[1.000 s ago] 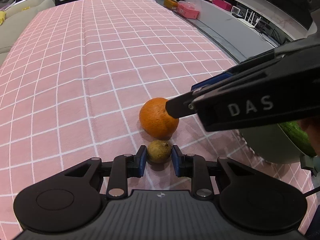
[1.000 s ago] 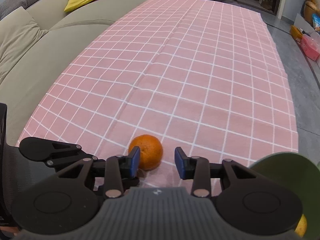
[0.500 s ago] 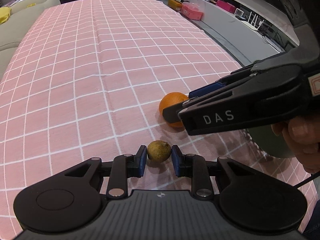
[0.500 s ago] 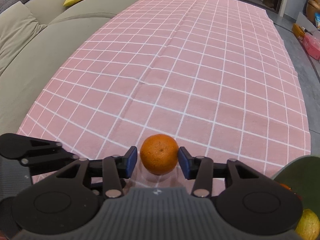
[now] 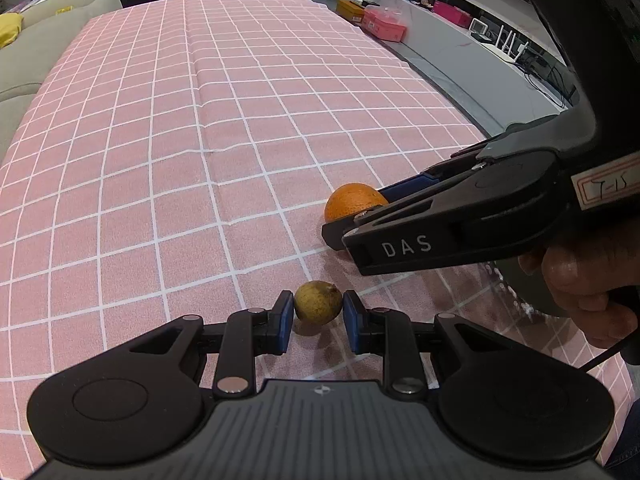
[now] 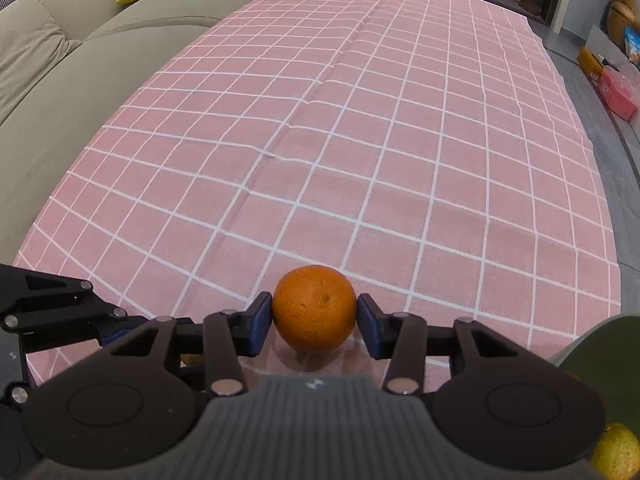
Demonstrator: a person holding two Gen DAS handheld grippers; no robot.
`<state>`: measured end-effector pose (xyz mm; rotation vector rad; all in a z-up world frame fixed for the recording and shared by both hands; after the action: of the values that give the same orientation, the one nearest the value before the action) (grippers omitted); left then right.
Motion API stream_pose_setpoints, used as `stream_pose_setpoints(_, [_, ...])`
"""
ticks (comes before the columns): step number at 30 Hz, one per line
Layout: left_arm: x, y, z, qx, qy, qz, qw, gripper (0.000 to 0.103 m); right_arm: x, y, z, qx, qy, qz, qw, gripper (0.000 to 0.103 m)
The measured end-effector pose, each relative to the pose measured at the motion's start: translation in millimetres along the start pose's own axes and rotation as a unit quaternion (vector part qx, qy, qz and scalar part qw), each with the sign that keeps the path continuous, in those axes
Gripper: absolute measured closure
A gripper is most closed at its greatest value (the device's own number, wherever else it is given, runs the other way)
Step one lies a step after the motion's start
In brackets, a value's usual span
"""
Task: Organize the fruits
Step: 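Close the left tool on the longan while the right tool grasps the orange, then carry the longan with the left tool over the colander while the right tool carries the orange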
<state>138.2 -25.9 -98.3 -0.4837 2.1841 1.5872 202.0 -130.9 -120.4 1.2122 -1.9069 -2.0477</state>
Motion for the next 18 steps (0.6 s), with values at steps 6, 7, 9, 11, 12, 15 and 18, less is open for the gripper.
stream_pose_setpoints(6, [0, 2, 0, -0.001, -0.001, -0.002, 1.0, 0.073, 1, 2, -3, -0.002, -0.006, -0.001, 1.0, 0.06])
stream_pose_setpoints(7, [-1, 4, 0, -0.001, -0.001, -0.004, 1.0, 0.073, 2, 4, -3, -0.002, -0.006, -0.002, 1.0, 0.061])
stream_pose_setpoints(9, [-1, 8, -1, 0.0, -0.002, -0.008, 1.0, 0.073, 1, 9, -5, -0.002, -0.01, -0.007, 1.0, 0.061])
stream_pose_setpoints(11, [1, 13, -2, 0.002, -0.001, -0.013, 0.9999, 0.073, 1, 15, -6, -0.002, -0.015, -0.014, 1.0, 0.061])
stream_pose_setpoints(12, [2, 15, -2, 0.001, 0.0, -0.013, 0.9999, 0.073, 1, 19, -7, -0.002, -0.017, -0.018, 1.0, 0.061])
stream_pose_setpoints(15, [5, 23, -3, -0.005, 0.004, -0.015, 0.9999, 0.073, 1, 32, -13, -0.002, -0.026, -0.033, 0.999, 0.061])
stream_pose_setpoints(18, [3, 33, -4, -0.011, 0.013, -0.017, 0.9997, 0.073, 2, 49, -20, -0.004, -0.034, -0.05, 0.998, 0.061])
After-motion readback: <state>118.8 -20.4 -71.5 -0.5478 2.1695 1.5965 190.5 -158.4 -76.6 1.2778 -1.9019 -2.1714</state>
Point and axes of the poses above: each gripper's, at about its wrist camera, not at the fingertips, and y roughly against the way its jaws point, z to its left, x to its underside, the point moved 1 cm from there along -y, roughly the way its jaws point, and after that the axes turned 11 degrees about y, right-handed, at the moved point
